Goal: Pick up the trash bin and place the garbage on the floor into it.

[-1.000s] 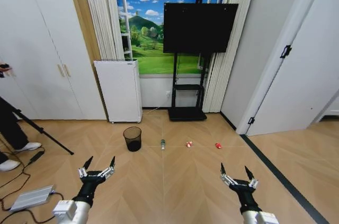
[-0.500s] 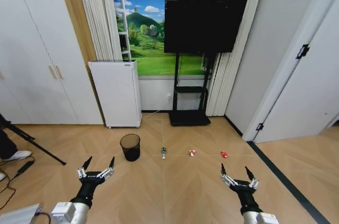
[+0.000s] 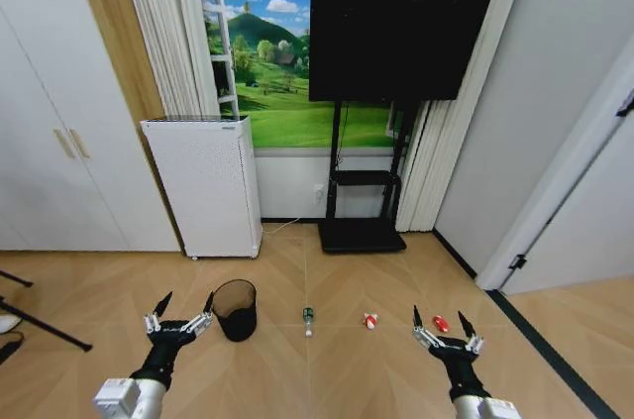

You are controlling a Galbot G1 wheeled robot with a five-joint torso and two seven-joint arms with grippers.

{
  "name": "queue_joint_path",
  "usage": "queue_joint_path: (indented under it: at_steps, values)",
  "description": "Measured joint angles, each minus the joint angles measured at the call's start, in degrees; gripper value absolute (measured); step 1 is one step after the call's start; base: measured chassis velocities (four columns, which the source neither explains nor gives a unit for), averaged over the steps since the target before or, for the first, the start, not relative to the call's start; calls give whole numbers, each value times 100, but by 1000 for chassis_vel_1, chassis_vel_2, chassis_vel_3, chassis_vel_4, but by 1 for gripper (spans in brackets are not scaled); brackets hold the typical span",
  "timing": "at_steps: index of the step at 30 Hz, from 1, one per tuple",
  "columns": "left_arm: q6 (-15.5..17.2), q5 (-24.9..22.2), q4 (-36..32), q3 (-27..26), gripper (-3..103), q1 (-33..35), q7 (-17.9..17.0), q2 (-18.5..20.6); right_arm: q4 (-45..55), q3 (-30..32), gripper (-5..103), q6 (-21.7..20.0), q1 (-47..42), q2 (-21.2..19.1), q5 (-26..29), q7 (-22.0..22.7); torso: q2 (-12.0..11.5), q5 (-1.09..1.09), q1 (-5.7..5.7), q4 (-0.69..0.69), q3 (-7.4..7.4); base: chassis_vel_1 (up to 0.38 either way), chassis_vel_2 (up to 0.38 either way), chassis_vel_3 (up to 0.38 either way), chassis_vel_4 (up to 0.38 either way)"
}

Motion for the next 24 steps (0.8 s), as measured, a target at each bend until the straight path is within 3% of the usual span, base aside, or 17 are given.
queue_joint_path:
  at_steps: [1, 3, 4, 7, 9, 12, 15, 17, 20, 24]
  values:
    - [0, 3, 0, 0, 98, 2, 0, -1, -10, 0, 100, 9, 2, 1, -2, 0, -1, 11, 0, 2, 0, -377, 346, 324, -364]
    - [-1, 7, -5, 0, 98, 6, -2, -1, -15, -1, 100, 19, 3, 2, -4, 0, 0, 9, 0, 3, 0, -305, 346, 376, -356]
    - [-1, 7, -4, 1, 99, 9, -2, -1, -16, 1, 100, 26, 1, 4, -5, 0, 0, -4, 1, 0, 0, -352, 338, 376, -337]
    - [-2, 9, -8, 1, 99, 16, -4, -1, -24, 0, 100, 30, 2, 4, -14, 2, 0, 13, -1, 3, 0, -325, 359, 349, -348]
    - [-5, 9, -8, -2, 99, 30, -7, -1, -45, 4, 100, 55, -1, 11, -49, 9, 0, -4, 0, 0, 0, -367, 340, 385, -346]
    - [-13, 9, -8, -5, 99, 58, -7, -2, -64, 5, 100, 91, -6, 10, -64, 20, 0, 10, 0, 3, 0, -364, 338, 367, -361]
    - [-21, 9, -7, -4, 99, 67, -31, -2, -74, 4, 100, 137, 0, 5, -77, 37, 0, -1, 0, 2, 0, -374, 341, 377, -332]
    - [-57, 56, -24, -2, 99, 81, -96, -6, -104, 23, 100, 203, 13, 2, -140, 83, 0, 9, -2, 2, 0, -352, 348, 343, -372]
    - [-236, 319, -58, -20, 99, 73, -159, -19, -108, 44, 100, 209, -5, 3, -204, 97, -1, -1, 2, 2, 1, -302, 308, 340, -310]
    - [-375, 567, -106, -60, 101, 34, -225, -40, -126, 32, 100, 265, -18, 12, -239, 91, -3, 7, 5, 2, 1, -213, 219, 143, -158]
